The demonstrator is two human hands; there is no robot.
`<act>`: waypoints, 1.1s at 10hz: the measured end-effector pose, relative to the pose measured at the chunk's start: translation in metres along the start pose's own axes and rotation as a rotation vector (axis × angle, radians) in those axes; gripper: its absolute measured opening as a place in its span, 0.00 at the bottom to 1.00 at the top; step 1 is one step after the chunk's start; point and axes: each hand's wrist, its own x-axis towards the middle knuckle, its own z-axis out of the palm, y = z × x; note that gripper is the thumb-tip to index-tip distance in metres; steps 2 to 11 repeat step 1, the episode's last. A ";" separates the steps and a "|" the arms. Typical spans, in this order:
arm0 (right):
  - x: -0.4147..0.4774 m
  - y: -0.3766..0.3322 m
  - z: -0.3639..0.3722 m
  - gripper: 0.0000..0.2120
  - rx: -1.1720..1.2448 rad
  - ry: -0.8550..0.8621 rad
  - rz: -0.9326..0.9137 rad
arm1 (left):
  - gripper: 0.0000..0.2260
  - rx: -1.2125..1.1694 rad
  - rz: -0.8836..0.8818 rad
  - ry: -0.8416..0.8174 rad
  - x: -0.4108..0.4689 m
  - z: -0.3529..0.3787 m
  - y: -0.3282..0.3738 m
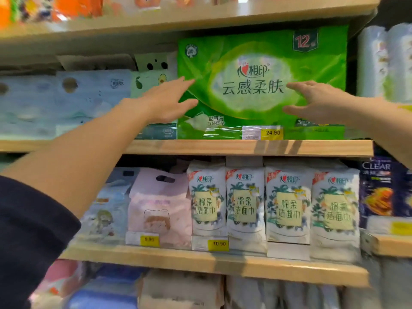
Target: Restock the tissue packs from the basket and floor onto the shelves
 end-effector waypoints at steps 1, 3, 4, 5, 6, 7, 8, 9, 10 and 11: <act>-0.029 -0.019 -0.010 0.30 0.055 -0.070 -0.037 | 0.26 -0.019 -0.031 -0.002 -0.042 -0.018 0.004; -0.029 -0.019 -0.010 0.30 0.055 -0.070 -0.037 | 0.26 -0.019 -0.031 -0.002 -0.042 -0.018 0.004; -0.029 -0.019 -0.010 0.30 0.055 -0.070 -0.037 | 0.26 -0.019 -0.031 -0.002 -0.042 -0.018 0.004; -0.029 -0.019 -0.010 0.30 0.055 -0.070 -0.037 | 0.26 -0.019 -0.031 -0.002 -0.042 -0.018 0.004; -0.029 -0.019 -0.010 0.30 0.055 -0.070 -0.037 | 0.26 -0.019 -0.031 -0.002 -0.042 -0.018 0.004; -0.029 -0.019 -0.010 0.30 0.055 -0.070 -0.037 | 0.26 -0.019 -0.031 -0.002 -0.042 -0.018 0.004; -0.029 -0.019 -0.010 0.30 0.055 -0.070 -0.037 | 0.26 -0.019 -0.031 -0.002 -0.042 -0.018 0.004; -0.029 -0.019 -0.010 0.30 0.055 -0.070 -0.037 | 0.26 -0.019 -0.031 -0.002 -0.042 -0.018 0.004; -0.029 -0.019 -0.010 0.30 0.055 -0.070 -0.037 | 0.26 -0.019 -0.031 -0.002 -0.042 -0.018 0.004; -0.029 -0.019 -0.010 0.30 0.055 -0.070 -0.037 | 0.26 -0.019 -0.031 -0.002 -0.042 -0.018 0.004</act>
